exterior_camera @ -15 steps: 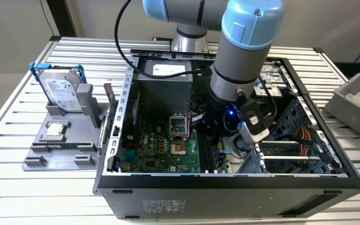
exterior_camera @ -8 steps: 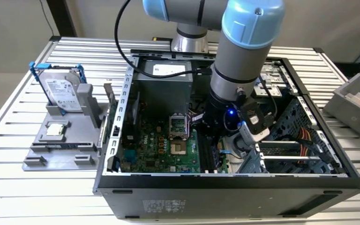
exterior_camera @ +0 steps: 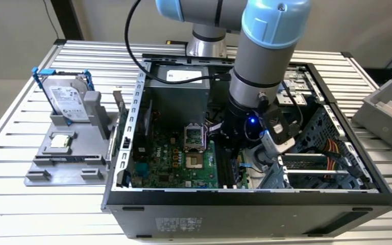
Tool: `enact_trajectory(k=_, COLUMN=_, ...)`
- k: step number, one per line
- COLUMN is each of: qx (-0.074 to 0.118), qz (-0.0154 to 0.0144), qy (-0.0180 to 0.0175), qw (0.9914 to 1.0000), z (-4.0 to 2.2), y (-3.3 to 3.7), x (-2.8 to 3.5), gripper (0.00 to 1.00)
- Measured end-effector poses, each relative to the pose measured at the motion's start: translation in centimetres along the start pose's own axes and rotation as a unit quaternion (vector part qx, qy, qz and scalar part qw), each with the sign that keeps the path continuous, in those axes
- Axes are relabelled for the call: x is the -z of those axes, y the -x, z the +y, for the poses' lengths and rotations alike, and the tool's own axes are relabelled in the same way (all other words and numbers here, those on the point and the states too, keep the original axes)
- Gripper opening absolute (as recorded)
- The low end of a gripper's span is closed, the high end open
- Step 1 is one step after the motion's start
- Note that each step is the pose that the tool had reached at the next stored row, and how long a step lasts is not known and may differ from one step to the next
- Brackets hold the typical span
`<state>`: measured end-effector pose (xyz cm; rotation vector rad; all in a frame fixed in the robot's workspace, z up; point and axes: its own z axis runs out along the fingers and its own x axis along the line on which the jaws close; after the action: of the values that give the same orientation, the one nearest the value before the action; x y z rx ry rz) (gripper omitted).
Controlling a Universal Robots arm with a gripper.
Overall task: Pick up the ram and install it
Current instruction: 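Insert the ram into the slot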
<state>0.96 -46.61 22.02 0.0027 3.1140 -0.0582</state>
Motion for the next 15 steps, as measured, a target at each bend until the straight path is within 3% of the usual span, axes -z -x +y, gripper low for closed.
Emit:
enact_trajectory(k=9, qx=0.000, qz=-0.0003, qy=-0.0007, qw=1.00000, z=0.35, y=-0.02, x=0.02, gripper=0.00)
enact_trajectory(k=15, qx=-0.001, qz=-0.0020, qy=-0.0006, qw=1.00000, z=0.38, y=-0.17, x=0.02, gripper=0.00)
